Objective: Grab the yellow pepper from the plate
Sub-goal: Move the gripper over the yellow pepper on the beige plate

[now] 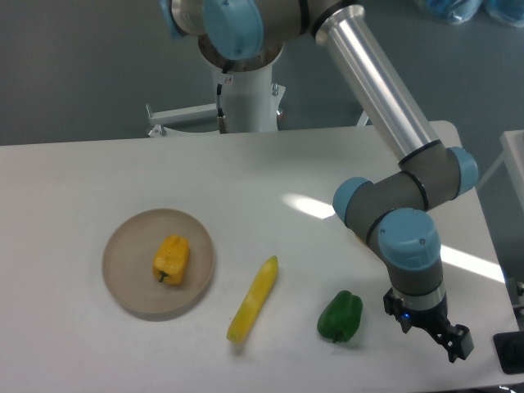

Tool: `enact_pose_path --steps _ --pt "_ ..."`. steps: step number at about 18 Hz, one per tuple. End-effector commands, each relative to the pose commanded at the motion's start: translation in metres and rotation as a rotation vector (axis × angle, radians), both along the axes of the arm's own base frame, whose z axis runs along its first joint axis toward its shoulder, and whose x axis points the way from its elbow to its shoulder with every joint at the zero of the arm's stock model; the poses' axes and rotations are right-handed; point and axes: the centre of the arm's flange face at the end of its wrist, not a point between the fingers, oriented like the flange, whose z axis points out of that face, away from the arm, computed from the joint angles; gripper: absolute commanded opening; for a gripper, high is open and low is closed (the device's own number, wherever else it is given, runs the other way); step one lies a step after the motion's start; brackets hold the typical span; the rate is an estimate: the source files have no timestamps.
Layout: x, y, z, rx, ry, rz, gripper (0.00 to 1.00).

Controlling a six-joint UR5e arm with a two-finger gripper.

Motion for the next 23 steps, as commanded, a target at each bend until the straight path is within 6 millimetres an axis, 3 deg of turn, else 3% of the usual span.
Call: enact_pose_path --steps 8,12,23 --pt "0.009 0.004 0.003 0.004 -0.002 -0.002 1.00" --pt "0.016 -0.002 0.022 0.016 -0.006 -0.008 1.00" --pt "0.088 -0.068 0.094 0.034 -0.138 -0.008 1.00"
